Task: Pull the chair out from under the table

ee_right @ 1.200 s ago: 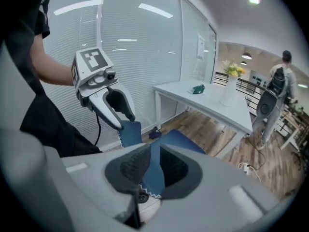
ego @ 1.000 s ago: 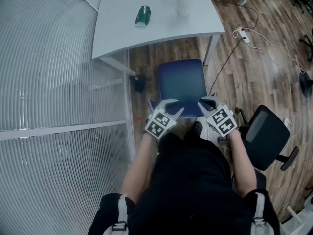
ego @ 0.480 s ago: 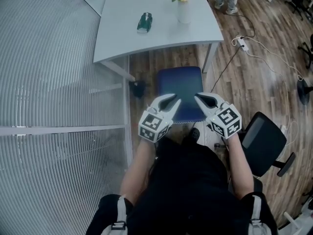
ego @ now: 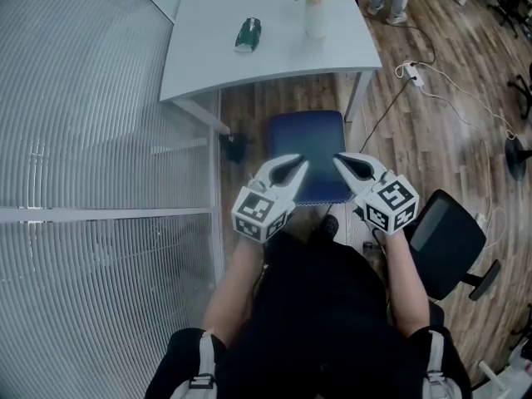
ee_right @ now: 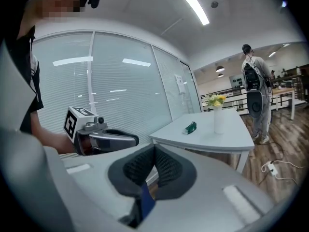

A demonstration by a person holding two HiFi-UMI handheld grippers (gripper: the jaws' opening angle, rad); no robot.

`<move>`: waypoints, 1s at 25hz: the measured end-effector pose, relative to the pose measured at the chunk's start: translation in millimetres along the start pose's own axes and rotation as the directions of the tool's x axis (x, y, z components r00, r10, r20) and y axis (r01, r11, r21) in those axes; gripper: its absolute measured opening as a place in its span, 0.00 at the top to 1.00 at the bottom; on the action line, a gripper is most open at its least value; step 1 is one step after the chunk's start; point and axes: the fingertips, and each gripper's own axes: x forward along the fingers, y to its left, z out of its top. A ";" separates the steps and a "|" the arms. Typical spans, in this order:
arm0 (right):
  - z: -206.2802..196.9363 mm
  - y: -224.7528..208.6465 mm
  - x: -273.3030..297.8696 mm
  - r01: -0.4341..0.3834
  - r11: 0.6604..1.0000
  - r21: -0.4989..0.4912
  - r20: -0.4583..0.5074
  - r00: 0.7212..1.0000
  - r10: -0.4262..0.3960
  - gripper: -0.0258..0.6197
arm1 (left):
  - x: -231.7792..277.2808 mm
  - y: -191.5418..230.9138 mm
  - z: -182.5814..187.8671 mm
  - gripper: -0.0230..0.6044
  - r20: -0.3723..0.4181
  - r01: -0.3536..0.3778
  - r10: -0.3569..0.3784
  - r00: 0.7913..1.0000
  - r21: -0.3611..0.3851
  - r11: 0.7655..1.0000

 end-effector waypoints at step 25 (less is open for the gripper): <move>7.9 -5.8 -5.2 -0.020 1.000 -0.005 0.029 0.999 0.021 0.96 | 8.7 1.2 3.5 0.92 -0.012 -0.003 0.003 1.000 -0.011 1.000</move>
